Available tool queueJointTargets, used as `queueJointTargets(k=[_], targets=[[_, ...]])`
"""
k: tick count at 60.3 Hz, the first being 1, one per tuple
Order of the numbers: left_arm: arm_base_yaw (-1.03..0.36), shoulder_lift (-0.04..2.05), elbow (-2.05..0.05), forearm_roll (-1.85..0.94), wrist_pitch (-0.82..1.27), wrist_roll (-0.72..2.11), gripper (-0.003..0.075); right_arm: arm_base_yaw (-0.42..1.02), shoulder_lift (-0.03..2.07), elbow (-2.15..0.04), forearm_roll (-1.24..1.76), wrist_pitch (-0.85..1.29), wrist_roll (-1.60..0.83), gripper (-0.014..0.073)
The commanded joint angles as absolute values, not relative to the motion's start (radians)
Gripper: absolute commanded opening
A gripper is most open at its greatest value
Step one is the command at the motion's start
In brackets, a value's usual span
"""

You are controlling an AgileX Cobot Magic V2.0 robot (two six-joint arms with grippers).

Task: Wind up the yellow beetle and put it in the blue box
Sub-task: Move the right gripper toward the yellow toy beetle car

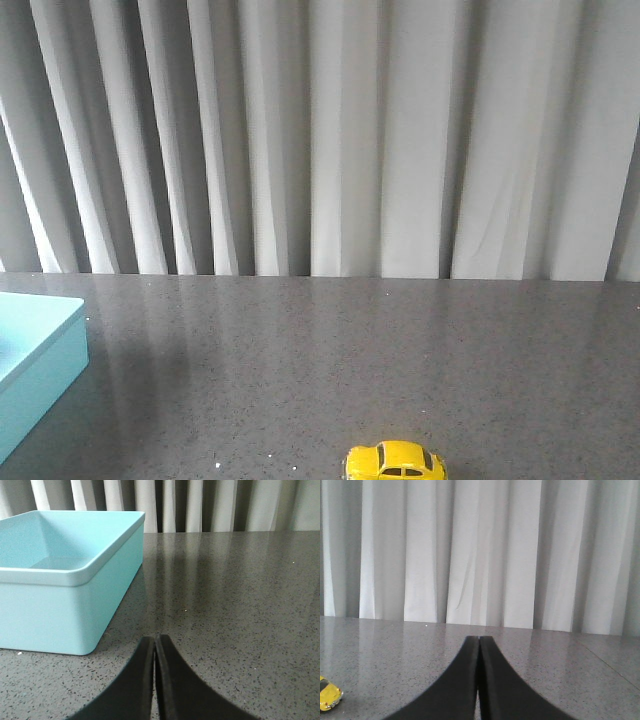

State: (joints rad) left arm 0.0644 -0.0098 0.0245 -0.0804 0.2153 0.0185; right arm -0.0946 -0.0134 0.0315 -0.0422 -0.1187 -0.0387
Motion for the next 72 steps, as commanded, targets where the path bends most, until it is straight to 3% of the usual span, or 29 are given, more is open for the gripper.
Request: queueJointTargets(k=[1,35,48,56,64,72], targets=[[0.058,-0.007,0.01,-0.083,0.147,0.012,-0.0006,-0.1,-0.022,0.03,-0.045,-0.187,-0.044,-0.0007],[0.058,-0.007,0.01,-0.083,0.147,0.012,-0.0006,-0.1,-0.022,0.03,-0.041,-0.211,-0.04,-0.0007],[0.058,-0.007,0.01,-0.083,0.147,0.012,-0.0006,-0.1,-0.019,0.027,0.044,-0.268,0.14,-0.0007],[0.058,-0.007,0.01,-0.083,0.147,0.012,-0.0006,-0.1,-0.019,-0.036,0.042,-0.121,0.216,0.0001],[0.058,-0.007,0.01,-0.083,0.147,0.012,-0.0006,-0.1,0.022,-0.189,0.042,0.057,0.221,0.0064],[0.058,-0.007,0.01,-0.083,0.147,0.012,-0.0006,-0.083,0.117,-0.362,0.067,0.209,0.221,0.0211]])
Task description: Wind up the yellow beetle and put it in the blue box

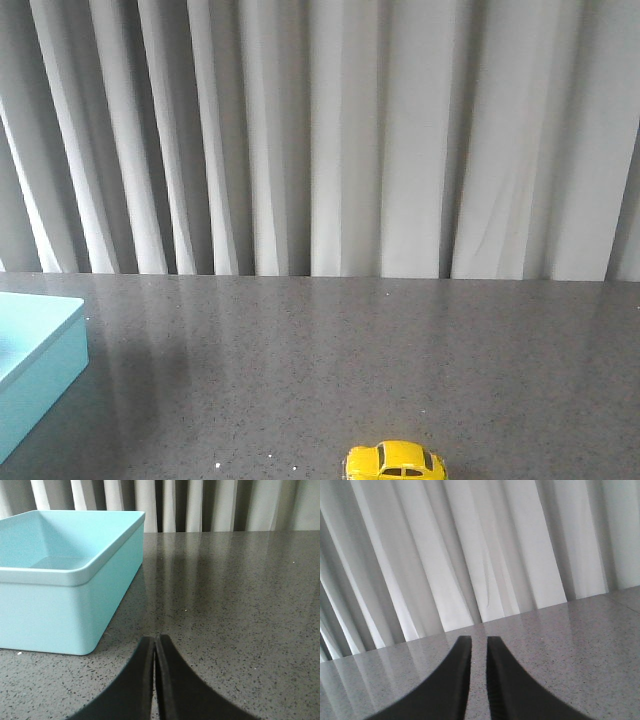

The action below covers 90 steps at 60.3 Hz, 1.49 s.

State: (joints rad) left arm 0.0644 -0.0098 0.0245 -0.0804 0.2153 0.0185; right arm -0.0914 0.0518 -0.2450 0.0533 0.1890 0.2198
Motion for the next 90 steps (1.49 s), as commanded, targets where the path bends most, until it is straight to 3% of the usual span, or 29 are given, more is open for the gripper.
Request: queueJointTargets(k=[1,9,16,28,39,45,58,74,90], targets=[[0.058,-0.007,0.01,-0.083,0.147,0.012,-0.0006,-0.08,0.13,-0.381,0.074,0.214,0.221,0.0241],[0.058,-0.007,0.01,-0.083,0.147,0.012,-0.0006,-0.079,0.181,-0.446,0.084,0.108,0.218,0.0414],[0.058,-0.007,0.01,-0.083,0.147,0.012,-0.0006,-0.079,0.212,-0.468,0.105,0.029,0.222,0.0467],[0.058,-0.007,0.01,-0.083,0.147,0.012,-0.0006,-0.061,0.466,-0.806,0.15,0.422,-0.022,0.0467],[0.058,-0.007,0.01,-0.083,0.147,0.012,-0.0006,-0.06,0.791,-1.169,0.497,0.763,-0.354,0.0468],[0.058,-0.007,0.01,-0.083,0.147,0.012,-0.0006,-0.06,0.958,-1.287,0.661,0.91,-0.393,0.0468],[0.058,-0.007,0.01,-0.083,0.147,0.012,-0.0006,0.05,1.272,-1.403,0.644,1.006,-0.323,0.0468],[0.058,-0.007,0.01,-0.083,0.147,0.012,-0.0006,0.327,1.583,-1.528,0.161,1.004,0.109,0.0468],[0.058,-0.007,0.01,-0.083,0.147,0.012,-0.0006,0.408,1.773,-1.631,0.008,1.061,0.279,0.0468]])
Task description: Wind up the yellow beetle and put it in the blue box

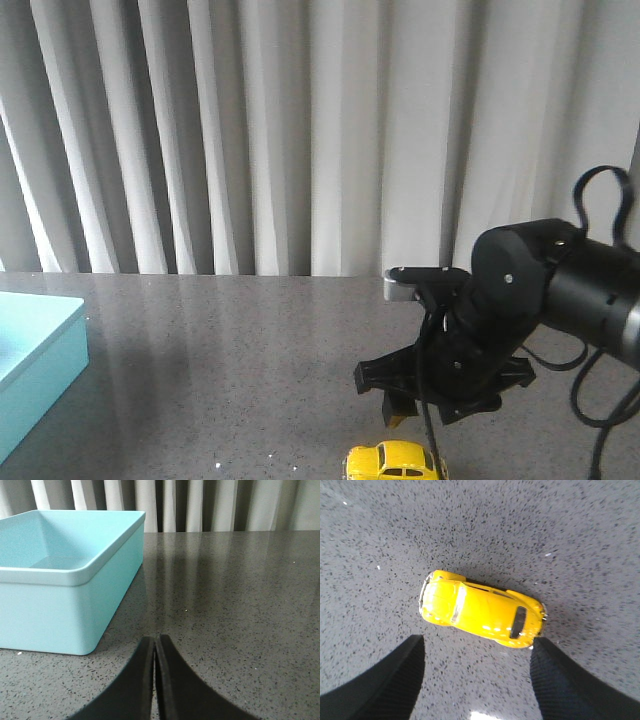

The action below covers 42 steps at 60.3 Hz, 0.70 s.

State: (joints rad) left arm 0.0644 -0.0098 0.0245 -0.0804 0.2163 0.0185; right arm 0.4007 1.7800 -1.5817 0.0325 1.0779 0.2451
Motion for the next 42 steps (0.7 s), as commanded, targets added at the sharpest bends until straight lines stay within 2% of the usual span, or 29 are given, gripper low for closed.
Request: queueJointTargets(k=[1,42], targets=[[0.058,-0.007,0.01,-0.083,0.147,0.012,-0.0006,0.409,1.781,-1.632,0.005,1.065,0.292,0.0468],[0.058,-0.007,0.01,-0.083,0.147,0.012,-0.0006,0.409,1.954,-1.633,-0.04,1.034,0.36,0.0468]])
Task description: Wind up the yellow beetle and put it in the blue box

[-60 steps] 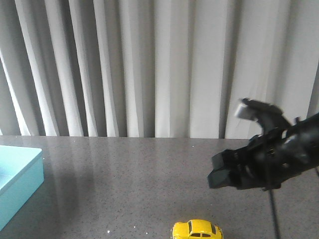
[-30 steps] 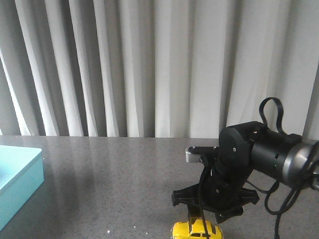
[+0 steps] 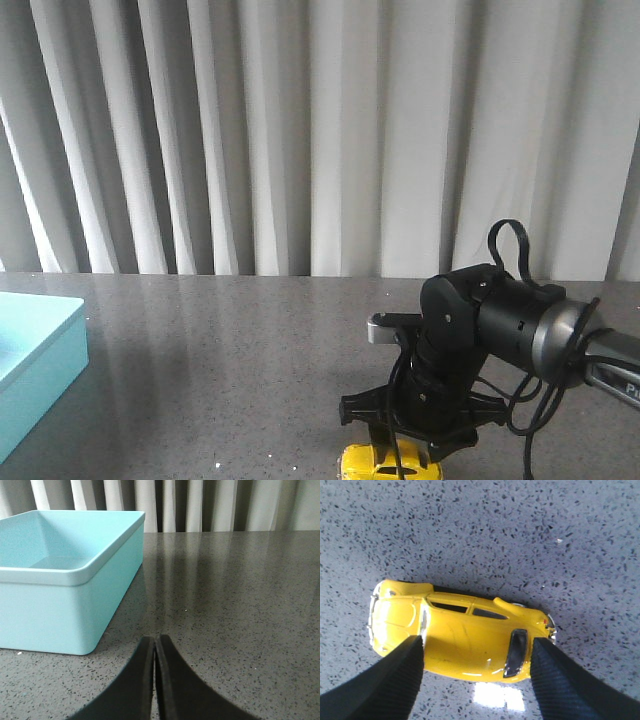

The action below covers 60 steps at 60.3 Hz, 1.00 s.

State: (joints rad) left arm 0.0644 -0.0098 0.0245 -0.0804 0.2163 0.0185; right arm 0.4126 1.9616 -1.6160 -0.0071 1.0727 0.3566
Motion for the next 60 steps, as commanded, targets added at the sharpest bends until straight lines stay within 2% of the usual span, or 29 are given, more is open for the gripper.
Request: queueJointTargets(k=[1,37,60], targets=[[0.058,-0.007,0.01,-0.083,0.147,0.012,-0.0006,0.409,1.959,-1.633,-0.039,1.035,0.36,0.0468],[0.058,-0.007,0.01,-0.083,0.147,0.012,-0.0006,0.351,2.031,-1.632,-0.114,1.288,0.319,0.0468],[0.058,-0.007,0.01,-0.083,0.147,0.012,-0.0006,0.283,2.03,-1.606,-0.183,1.288,0.292,0.0468]])
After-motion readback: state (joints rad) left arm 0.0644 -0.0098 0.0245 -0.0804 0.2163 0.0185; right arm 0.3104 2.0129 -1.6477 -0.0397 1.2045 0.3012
